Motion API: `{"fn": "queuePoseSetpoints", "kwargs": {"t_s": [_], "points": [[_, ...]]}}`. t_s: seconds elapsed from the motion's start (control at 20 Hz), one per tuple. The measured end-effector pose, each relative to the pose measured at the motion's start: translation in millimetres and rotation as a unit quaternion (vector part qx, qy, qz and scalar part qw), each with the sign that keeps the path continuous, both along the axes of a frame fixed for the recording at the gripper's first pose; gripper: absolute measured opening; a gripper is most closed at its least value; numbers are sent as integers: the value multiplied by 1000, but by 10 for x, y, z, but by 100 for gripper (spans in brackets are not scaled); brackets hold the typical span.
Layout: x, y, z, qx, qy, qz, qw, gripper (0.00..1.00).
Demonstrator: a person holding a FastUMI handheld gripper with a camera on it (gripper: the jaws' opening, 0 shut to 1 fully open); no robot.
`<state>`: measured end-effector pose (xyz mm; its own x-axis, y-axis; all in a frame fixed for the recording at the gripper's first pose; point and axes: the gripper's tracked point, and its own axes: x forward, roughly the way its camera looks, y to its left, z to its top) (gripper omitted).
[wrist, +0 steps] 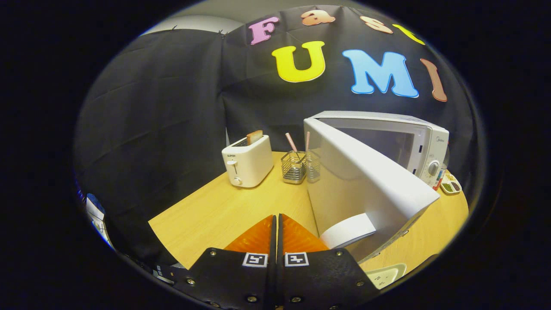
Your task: Open the microwave, put the food inside, and close the microwave door.
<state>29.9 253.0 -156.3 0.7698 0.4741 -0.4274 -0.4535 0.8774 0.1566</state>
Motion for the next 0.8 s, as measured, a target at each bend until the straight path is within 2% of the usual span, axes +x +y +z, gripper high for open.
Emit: {"fn": "queuePoseSetpoints", "kwargs": {"t_s": [0.8], "points": [[869, -1235, -106, -8, 2, -100, 995, 0]]}}
